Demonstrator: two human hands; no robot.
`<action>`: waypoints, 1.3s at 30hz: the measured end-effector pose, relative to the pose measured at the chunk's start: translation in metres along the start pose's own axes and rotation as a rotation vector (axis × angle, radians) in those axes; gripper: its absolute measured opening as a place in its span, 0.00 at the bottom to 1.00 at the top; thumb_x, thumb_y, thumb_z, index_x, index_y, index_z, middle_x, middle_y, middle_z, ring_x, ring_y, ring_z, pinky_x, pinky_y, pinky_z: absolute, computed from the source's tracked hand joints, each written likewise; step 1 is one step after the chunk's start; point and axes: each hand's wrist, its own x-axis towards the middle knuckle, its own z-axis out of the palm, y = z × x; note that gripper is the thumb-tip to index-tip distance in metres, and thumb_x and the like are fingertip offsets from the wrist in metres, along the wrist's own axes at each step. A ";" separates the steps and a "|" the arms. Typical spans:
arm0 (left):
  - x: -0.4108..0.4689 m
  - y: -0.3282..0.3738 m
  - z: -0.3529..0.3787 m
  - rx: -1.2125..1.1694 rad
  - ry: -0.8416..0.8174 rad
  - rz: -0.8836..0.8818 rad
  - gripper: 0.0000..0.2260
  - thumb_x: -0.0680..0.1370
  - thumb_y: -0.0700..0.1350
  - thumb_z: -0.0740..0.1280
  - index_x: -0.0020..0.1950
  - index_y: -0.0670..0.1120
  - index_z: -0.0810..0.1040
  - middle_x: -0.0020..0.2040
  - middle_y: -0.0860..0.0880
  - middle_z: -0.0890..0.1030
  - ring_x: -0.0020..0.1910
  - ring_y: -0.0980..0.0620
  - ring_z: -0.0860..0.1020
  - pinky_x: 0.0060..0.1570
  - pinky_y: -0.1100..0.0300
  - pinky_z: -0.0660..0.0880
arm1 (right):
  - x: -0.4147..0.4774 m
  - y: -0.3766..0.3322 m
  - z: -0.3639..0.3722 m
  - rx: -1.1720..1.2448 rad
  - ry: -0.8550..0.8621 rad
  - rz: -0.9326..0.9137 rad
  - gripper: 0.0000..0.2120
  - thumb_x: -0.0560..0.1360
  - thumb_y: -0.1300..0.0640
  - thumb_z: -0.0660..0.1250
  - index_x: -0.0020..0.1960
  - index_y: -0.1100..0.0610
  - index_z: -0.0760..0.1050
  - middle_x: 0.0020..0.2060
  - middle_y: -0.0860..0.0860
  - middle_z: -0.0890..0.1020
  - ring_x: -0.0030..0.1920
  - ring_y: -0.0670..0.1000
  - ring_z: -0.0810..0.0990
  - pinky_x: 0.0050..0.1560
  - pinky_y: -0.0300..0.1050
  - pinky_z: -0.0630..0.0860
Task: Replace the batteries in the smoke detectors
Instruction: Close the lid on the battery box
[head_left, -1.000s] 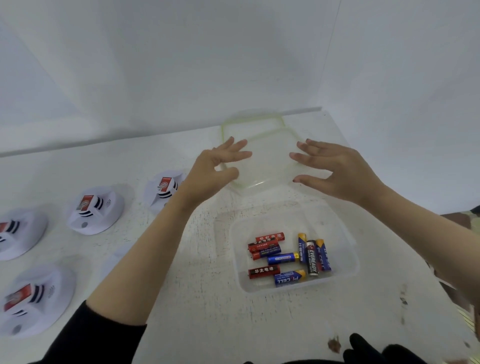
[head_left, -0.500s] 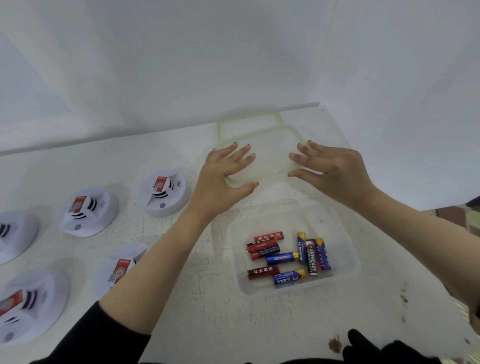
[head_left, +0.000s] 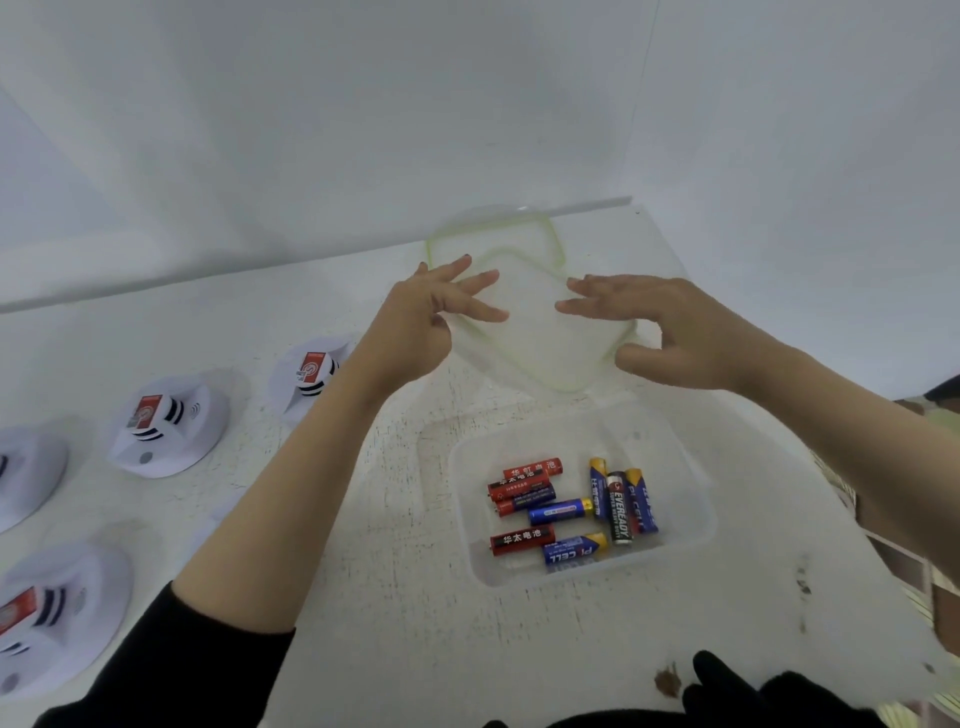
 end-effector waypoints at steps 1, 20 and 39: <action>0.001 0.001 0.001 0.002 -0.001 -0.001 0.32 0.66 0.21 0.53 0.52 0.53 0.80 0.66 0.48 0.75 0.74 0.53 0.63 0.75 0.59 0.46 | 0.000 0.000 -0.003 0.000 -0.043 0.007 0.32 0.64 0.47 0.55 0.69 0.43 0.67 0.71 0.47 0.66 0.72 0.43 0.61 0.72 0.45 0.57; -0.003 0.033 0.039 0.515 -0.157 -0.051 0.46 0.70 0.65 0.68 0.78 0.43 0.52 0.79 0.47 0.50 0.78 0.51 0.46 0.74 0.59 0.49 | -0.017 0.008 0.022 -0.416 0.238 -0.151 0.27 0.73 0.41 0.60 0.67 0.54 0.73 0.65 0.54 0.75 0.64 0.54 0.74 0.56 0.46 0.72; 0.007 0.005 0.010 -0.125 0.127 -0.296 0.13 0.80 0.43 0.64 0.64 0.49 0.76 0.64 0.51 0.77 0.57 0.56 0.76 0.57 0.71 0.69 | -0.016 0.002 -0.002 0.157 0.076 0.174 0.27 0.74 0.67 0.61 0.62 0.38 0.72 0.70 0.46 0.67 0.70 0.42 0.65 0.64 0.36 0.69</action>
